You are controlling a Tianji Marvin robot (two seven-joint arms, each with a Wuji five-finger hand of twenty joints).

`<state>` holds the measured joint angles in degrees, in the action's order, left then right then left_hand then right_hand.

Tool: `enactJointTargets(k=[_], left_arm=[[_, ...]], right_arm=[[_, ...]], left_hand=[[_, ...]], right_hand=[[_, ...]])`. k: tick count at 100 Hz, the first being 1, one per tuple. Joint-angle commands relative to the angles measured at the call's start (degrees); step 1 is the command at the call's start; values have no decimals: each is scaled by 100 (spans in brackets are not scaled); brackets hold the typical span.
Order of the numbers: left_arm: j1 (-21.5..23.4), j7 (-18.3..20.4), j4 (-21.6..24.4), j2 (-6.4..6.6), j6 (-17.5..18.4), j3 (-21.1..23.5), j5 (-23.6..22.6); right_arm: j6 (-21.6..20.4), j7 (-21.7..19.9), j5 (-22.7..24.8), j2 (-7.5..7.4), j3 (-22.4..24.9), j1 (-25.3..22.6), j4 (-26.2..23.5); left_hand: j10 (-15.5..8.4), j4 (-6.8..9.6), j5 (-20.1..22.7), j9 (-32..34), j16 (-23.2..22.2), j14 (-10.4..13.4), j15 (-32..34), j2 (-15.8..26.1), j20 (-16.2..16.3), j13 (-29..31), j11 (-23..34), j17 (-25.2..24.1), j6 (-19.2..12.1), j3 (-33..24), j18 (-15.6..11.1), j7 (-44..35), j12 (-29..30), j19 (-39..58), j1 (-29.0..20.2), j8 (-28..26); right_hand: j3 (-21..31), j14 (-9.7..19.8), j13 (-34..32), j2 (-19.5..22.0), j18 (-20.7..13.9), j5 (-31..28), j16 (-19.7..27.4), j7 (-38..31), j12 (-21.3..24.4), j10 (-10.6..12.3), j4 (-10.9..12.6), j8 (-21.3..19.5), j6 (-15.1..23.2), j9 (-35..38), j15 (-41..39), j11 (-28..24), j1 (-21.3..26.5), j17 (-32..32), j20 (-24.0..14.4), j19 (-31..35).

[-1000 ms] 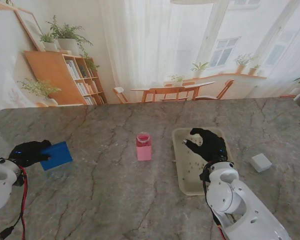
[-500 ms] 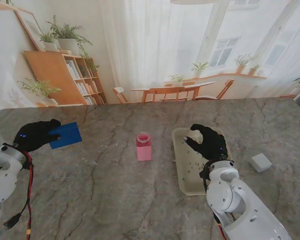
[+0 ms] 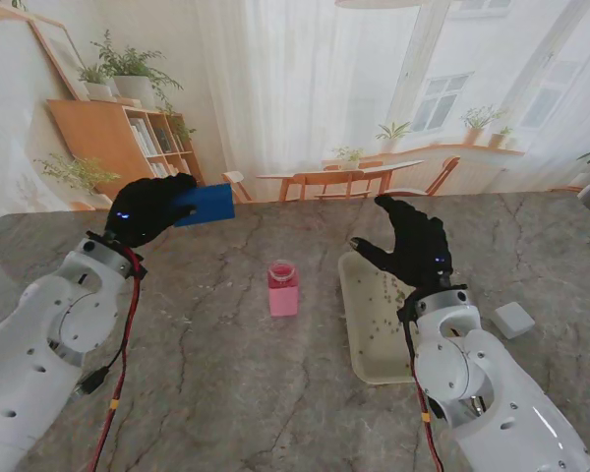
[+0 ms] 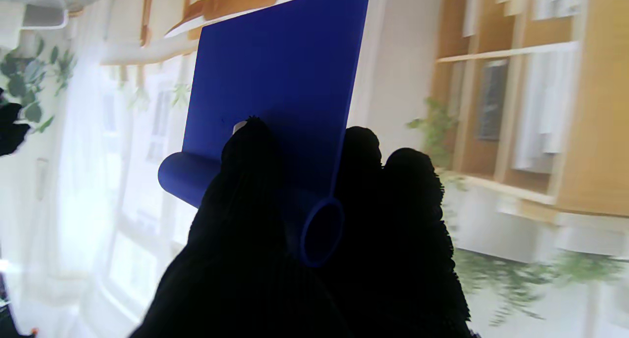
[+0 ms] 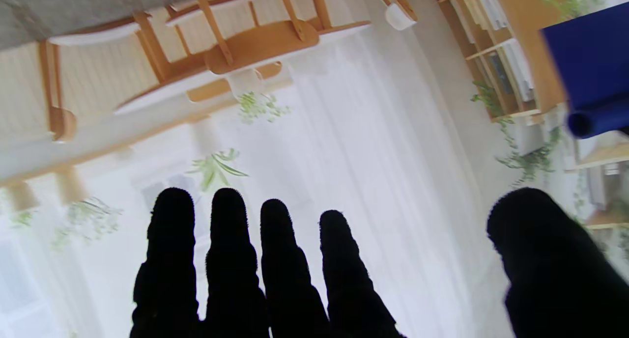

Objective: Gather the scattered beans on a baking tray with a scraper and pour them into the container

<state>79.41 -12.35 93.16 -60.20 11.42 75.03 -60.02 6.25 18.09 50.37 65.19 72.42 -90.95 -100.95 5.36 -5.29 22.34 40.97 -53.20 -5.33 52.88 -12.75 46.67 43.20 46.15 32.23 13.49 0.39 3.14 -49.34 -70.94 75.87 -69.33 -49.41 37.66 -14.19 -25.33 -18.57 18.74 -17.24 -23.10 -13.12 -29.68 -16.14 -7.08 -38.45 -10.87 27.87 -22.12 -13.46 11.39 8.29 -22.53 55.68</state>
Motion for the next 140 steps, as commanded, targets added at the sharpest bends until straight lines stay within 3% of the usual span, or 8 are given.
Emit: enactJointTargets(k=[1, 18, 34, 51, 73, 107, 128, 140], left_arm=[[-187, -72, -25, -176, -34, -241, -26], [-665, -447, -315, -215, -360, -1040, -239], [-1096, -650, -684, -291, -516, -1637, -107], [-1411, -720, -972, -363, -612, -2020, 80], [-1549, -792, -1080, -398, -603, -2217, 139], [-1435, -930, -901, -370, -416, -2242, -42], [-1437, -1084, -895, -395, -336, -2345, -35], [-1435, -1158, -882, -408, -301, -2386, -30]], right_arm=[[-134, -117, 85, -37, -61, 117, -155], [-256, -264, 615, -128, -221, 284, -282], [-416, -440, 1043, -209, -360, 444, -375], [-527, -586, 1162, -237, -569, 658, -425], [-643, -1017, 1473, -312, -828, 1009, -456], [-392, -1823, 1793, -379, -1208, 1690, -296], [-274, -2068, 1632, -358, -1605, 2278, 33], [-182, -2132, 1521, -332, -1864, 2583, 226]], left_hand=[[-187, 83, -206, -61, -79, -141, 122, 619, 207, -106, 121, -149, 295, -396, -368, -229, -86, 278, -464, 87], [-186, 84, -269, -109, -109, -122, 196, 637, 222, -160, 178, -200, 288, -391, -394, -285, -103, 339, -464, 125], [-160, 94, -301, -140, -125, -141, 236, 630, 229, -195, 210, -251, 233, -418, -376, -340, -105, 379, -464, 181], [-152, 94, -314, -148, -135, -151, 266, 623, 231, -203, 227, -267, 240, -434, -368, -379, -100, 413, -464, 234], [-140, 91, -322, -158, -137, -164, 274, 617, 229, -229, 232, -291, 243, -427, -363, -400, -98, 426, -464, 260], [-174, 96, -236, -122, -130, -175, 269, 562, 218, -229, 205, -302, 116, -379, -354, -394, -84, 433, -464, 384], [-200, 103, -216, -108, -118, -166, 249, 561, 203, -224, 170, -311, 46, -330, -369, -411, -75, 408, -464, 435], [-222, 102, -207, -96, -107, -152, 226, 567, 200, -222, 144, -310, 8, -298, -371, -420, -63, 404, -464, 449]], right_hand=[[-131, -75, 172, 99, 60, 217, -49, 195, 106, -164, 127, 107, -261, -184, 115, 233, -182, -129, -90, -124], [-65, -244, 415, 7, 87, 677, 2, 449, 203, -505, 125, 73, -975, -609, 202, 429, -220, -229, -79, -137], [390, -248, 487, -232, 79, 698, 47, 562, 206, -508, 74, -162, -1146, -742, 99, 326, -314, -204, 4, -31], [566, -221, 447, -380, 55, 509, 65, 553, 202, -422, 56, -216, -1104, -658, 64, 256, -287, -183, 49, 4], [1001, -177, 305, -702, 29, 313, 51, 543, 149, -344, 55, -258, -1112, -549, -52, 91, -77, -42, 118, 72], [1858, -41, 49, -1387, -92, 1, -32, 385, -32, -203, 57, -379, -1094, -314, -394, -306, 633, 214, 210, 327], [2026, 118, -261, -1441, -242, -312, -128, 136, -168, -49, 33, -490, -870, -25, -707, -671, 911, 476, 243, 515], [2128, 309, -658, -1532, -345, -732, -189, -161, -217, 198, 26, -563, -516, 378, -907, -932, 1100, 820, 252, 666]])
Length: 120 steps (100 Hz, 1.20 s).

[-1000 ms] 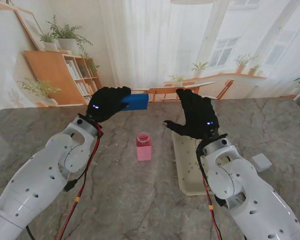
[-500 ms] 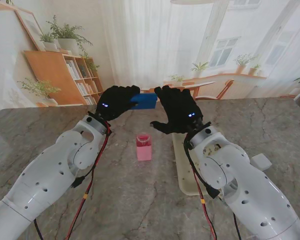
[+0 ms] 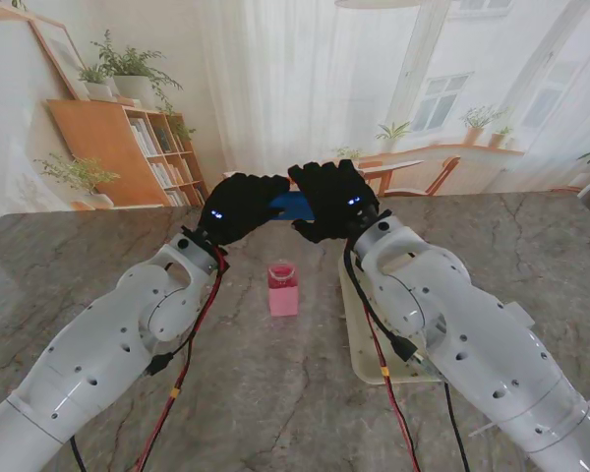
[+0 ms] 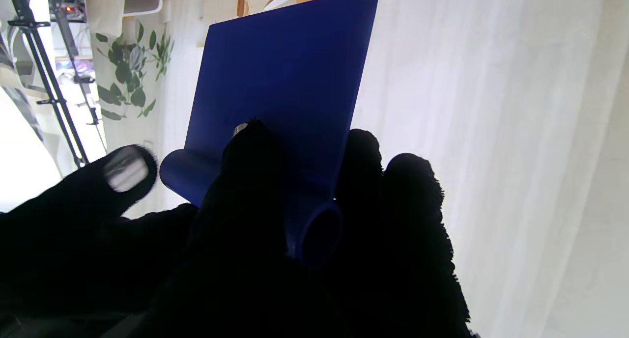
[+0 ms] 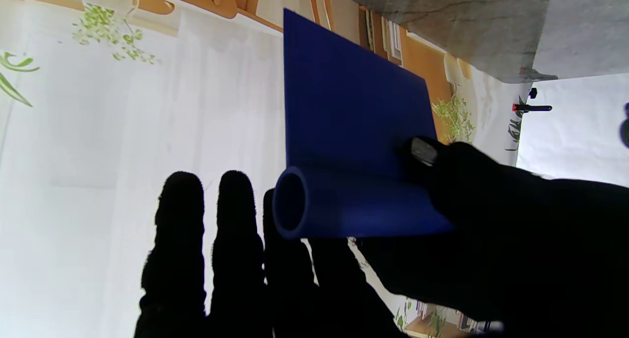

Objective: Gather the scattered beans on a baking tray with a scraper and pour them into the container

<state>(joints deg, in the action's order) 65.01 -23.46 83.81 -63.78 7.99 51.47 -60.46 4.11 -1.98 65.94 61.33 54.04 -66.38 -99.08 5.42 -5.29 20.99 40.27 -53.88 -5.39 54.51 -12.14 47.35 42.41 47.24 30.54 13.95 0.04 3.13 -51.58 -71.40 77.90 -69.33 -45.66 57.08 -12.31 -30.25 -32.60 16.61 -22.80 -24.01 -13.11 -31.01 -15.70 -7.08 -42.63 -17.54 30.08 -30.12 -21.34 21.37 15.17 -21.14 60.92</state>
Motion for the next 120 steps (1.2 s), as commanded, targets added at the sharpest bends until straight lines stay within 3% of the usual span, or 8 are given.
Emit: enactJointTargets(k=[1, 46, 54, 59, 77, 86, 106, 120], left_arm=[[6, -54, 55, -51, 45, -32, 15], [60, -310, 68, -101, 274, -71, 101], [45, -339, 30, -129, 317, -94, 201], [33, -348, 18, -135, 325, -108, 217], [-19, -263, -29, -170, 480, -156, 400], [-41, -110, -2, -144, 517, -169, 381], [-85, 296, 55, -90, 523, -189, 386], [-65, 572, 122, -56, 489, -177, 416]], right_arm=[[42, -131, -43, 55, -46, 148, 55], [68, -61, -318, 119, -557, 707, 596], [65, 13, -479, 146, -590, 737, 670], [62, 112, -548, 166, -611, 753, 730], [76, 360, -691, 217, -665, 779, 871], [77, 317, -822, 227, -650, 761, 857], [-136, 291, -1024, 228, -539, 685, 793], [-226, 243, -1096, 220, -501, 643, 787]], left_hand=[[-231, 100, -74, -29, -37, -146, 61, 506, 131, -143, 29, -141, -40, -261, -370, -195, -14, 199, -464, 76], [-358, 109, 302, 93, 370, 6, -718, 477, -142, -105, -907, -117, -529, -97, -460, 297, 168, -451, -464, 305], [-331, 103, 375, 125, 428, 3, -826, 483, -184, -113, -1092, -110, -525, -122, -453, 423, 169, -565, -464, 297], [-340, 93, 381, 135, 452, 21, -867, 487, -201, -91, -1140, -92, -526, -107, -468, 443, 162, -605, -464, 284], [-254, 107, 474, 195, 482, 69, -931, 458, -226, -41, -1395, -50, -561, -73, -471, 678, 255, -676, -464, 364], [-391, 115, 564, 365, 500, 132, -1001, 386, -221, -7, -1800, -42, -578, -32, -471, 946, 265, -698, -463, 390], [-219, 106, 741, 414, 494, 153, -1131, 200, -214, -49, -2617, -122, -456, 205, -330, 1779, 479, -906, -457, 627], [-79, 130, 864, -136, 542, 12, -1445, 350, -16, -270, -2454, -454, -288, 225, -62, 2759, 1620, -1164, 23, 580]], right_hand=[[195, 145, -202, -132, -143, -203, -108, -204, -90, 179, 23, -156, 194, 201, -130, -180, 118, 169, 115, 161], [458, 1703, -2863, -300, -1138, -1086, -292, -2473, -191, 1362, 0, -110, 1969, 1990, -1333, -1350, 564, 2840, 9, 1238], [325, 2127, -3476, -549, -1452, -1120, -314, -3715, -458, 1580, -735, 815, 2458, 2516, -1705, -1662, 910, 3519, 39, 1581], [254, 2354, -3814, -646, -1625, -1126, -335, -4332, -633, 1677, -878, 1083, 2744, 2780, -1918, -1825, 1028, 3917, 37, 1768], [290, 3196, -4644, -727, -2222, -853, -549, -5192, -759, 2259, -958, 765, 2988, 3450, -3009, -3047, 941, 4846, -255, 2649], [215, 3287, -4636, -567, -2229, -864, -670, -5305, -521, 2428, -926, 584, 2795, 3758, -3516, -3415, 716, 4935, -364, 3001], [-942, 3234, -4615, 715, -1902, -1954, -919, -5851, -363, 2624, -658, 259, 3519, 4641, -4382, -3717, 679, 5040, -408, 3624], [-892, 3494, -4611, 799, -1955, -2290, -1172, -6091, -434, 2752, -434, 127, 2964, 4942, -4854, -4111, 618, 5096, -520, 3909]])
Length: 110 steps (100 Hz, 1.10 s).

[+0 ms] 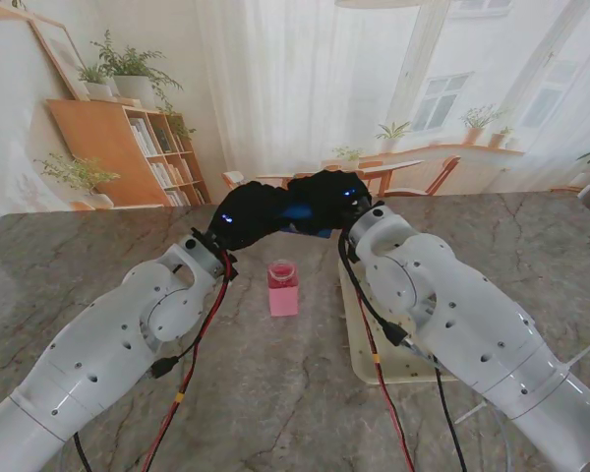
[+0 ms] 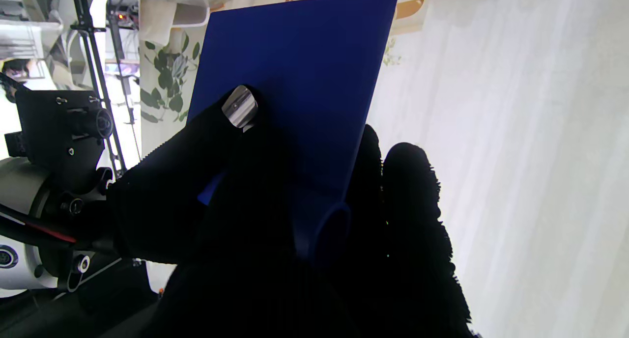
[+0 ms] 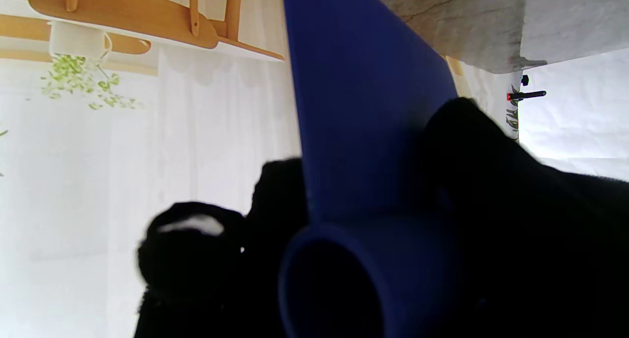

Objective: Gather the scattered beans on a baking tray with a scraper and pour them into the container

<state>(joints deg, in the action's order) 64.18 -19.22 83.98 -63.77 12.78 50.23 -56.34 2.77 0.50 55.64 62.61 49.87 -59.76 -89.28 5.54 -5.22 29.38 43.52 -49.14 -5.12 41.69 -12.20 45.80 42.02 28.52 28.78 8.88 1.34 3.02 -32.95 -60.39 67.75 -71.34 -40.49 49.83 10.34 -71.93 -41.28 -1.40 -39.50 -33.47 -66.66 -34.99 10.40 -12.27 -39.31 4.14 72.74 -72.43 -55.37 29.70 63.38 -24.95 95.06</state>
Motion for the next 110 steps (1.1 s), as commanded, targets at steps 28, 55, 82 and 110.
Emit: enactJointTargets(k=[28, 55, 82, 110], left_arm=[[253, 874, 451, 39, -366, 102, 28], [402, 916, 585, 44, -881, 146, -92], [566, 951, 751, 65, -1215, 306, -253], [865, 1087, 974, 129, -1286, 654, -463]], right_arm=[[-90, 46, -37, 83, -24, -131, -182], [-105, 189, -8, 79, 95, -290, -171], [-163, 203, 36, 53, 219, -418, -151], [-187, 185, 111, 20, 376, -526, -144]], left_hand=[[695, 287, -1152, -1851, 1263, -801, -2096, 676, 107, -1591, -2136, -2072, 1468, 62, 1172, 2888, 3401, -1672, 1635, 1604], [1384, 333, -2088, -2849, 1589, -1232, -2527, 813, -95, -2438, -2496, -2708, 2345, 31, 1460, 3211, 3806, -2227, 1802, 1928], [1446, 336, -2078, -2887, 1585, -1277, -2409, 842, -134, -2518, -2447, -2780, 2384, 39, 1439, 3208, 3850, -2178, 1733, 1985], [1408, 336, -2073, -2868, 1611, -1253, -2376, 804, -190, -2506, -2427, -2786, 2316, 45, 1417, 3143, 3863, -2160, 1727, 1979]], right_hand=[[49, 1593, -447, 1655, -543, -566, -430, -944, 348, 145, -306, 471, 237, 781, -819, -1127, -31, 326, -265, 640], [-197, 1490, -445, 1882, -426, -133, -455, 197, 175, 322, -319, 575, 382, 793, -825, -1131, 676, 305, -265, 563], [-409, 1527, -447, 2124, -328, 288, -482, 777, 55, 515, -200, 901, 730, 742, -869, -1302, 1174, 294, -256, 528], [-391, 1496, -445, 2119, -235, 374, -489, 727, 54, 563, -127, 1008, 1091, 737, -928, -1417, 1371, 297, -253, 567]])
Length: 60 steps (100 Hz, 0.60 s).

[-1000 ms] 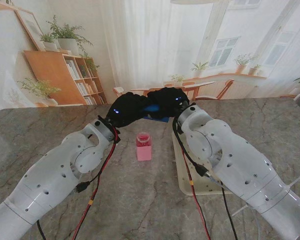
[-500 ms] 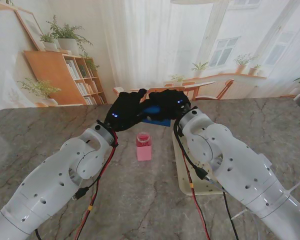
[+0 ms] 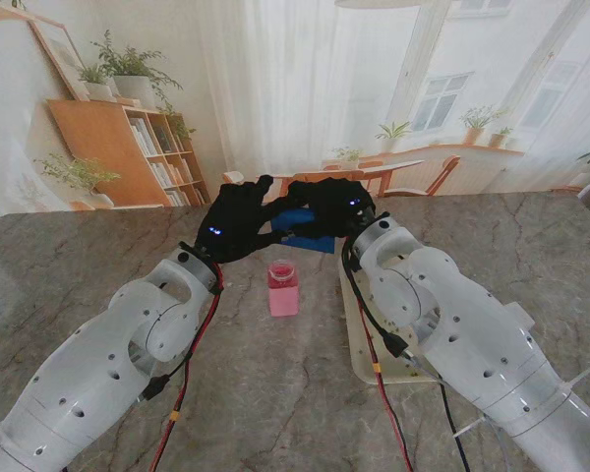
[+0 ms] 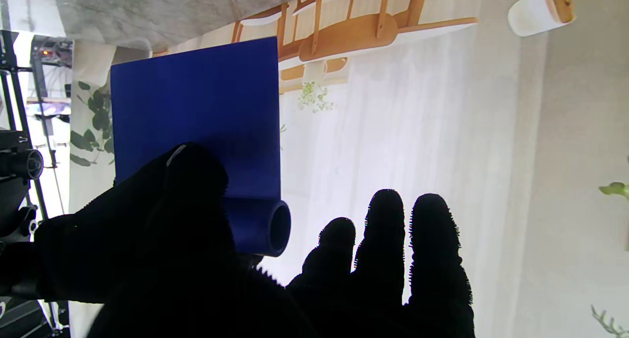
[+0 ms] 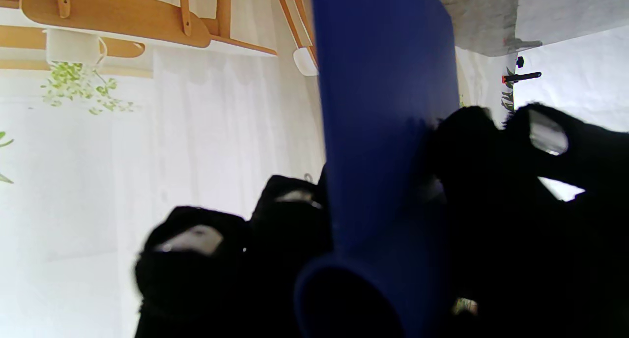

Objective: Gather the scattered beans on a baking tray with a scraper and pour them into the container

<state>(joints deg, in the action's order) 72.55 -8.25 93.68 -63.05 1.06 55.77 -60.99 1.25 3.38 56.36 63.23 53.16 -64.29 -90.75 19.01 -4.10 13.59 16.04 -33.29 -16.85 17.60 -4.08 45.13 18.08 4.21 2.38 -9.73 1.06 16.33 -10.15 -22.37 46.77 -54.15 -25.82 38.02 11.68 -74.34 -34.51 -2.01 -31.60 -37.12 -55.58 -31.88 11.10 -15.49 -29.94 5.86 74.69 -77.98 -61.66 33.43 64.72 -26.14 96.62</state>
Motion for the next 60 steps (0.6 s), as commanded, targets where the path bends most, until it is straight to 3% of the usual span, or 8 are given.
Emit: enactJointTargets(k=[1, 28, 49, 60], left_arm=[[36, -8, 9, 59, -116, 110, -6], [277, 25, 126, 90, -212, 382, -137], [444, 124, 204, 111, -268, 621, -173], [580, 94, 245, 121, -254, 799, -222]], right_arm=[[-37, -107, 44, -44, 53, -77, 0], [-82, -211, 168, -91, 232, -214, -61], [-92, -181, 219, -101, 324, -301, -93], [-56, -166, 232, -99, 351, -325, -111]], left_hand=[[60, 224, -494, -121, 27, -73, 33, -2, -124, -112, 5, -147, 4174, 72, 82, 860, 60, -62, 8, 511], [86, 226, -519, -76, 21, -63, 99, 12, -162, -91, 39, -120, 4166, 72, 75, 970, 35, 14, -68, 589], [157, 233, -514, 39, 8, -54, 151, 17, -173, -19, 65, -58, 4193, 63, 80, 1009, 32, 77, -106, 607], [110, 230, -529, 104, -16, -15, 198, 26, -194, 15, 103, -43, 4131, 70, 36, 849, 5, 107, -131, 443]], right_hand=[[788, 1363, -204, 1446, -172, -412, -123, -386, -258, 496, 196, 72, 919, 538, -373, -792, 998, 161, -132, 409], [697, 1302, -201, 1523, -84, -368, -95, -430, -267, 548, 221, 110, 899, 462, -354, -859, 993, 133, -68, 311], [611, 1271, -200, 1600, -39, -220, -67, -355, -281, 613, 248, 205, 270, 404, -342, -893, 954, 117, 4, 228], [595, 1262, -201, 1609, -28, -230, -58, -355, -287, 626, 251, 188, 127, 387, -334, -904, 941, 114, 21, 211]])
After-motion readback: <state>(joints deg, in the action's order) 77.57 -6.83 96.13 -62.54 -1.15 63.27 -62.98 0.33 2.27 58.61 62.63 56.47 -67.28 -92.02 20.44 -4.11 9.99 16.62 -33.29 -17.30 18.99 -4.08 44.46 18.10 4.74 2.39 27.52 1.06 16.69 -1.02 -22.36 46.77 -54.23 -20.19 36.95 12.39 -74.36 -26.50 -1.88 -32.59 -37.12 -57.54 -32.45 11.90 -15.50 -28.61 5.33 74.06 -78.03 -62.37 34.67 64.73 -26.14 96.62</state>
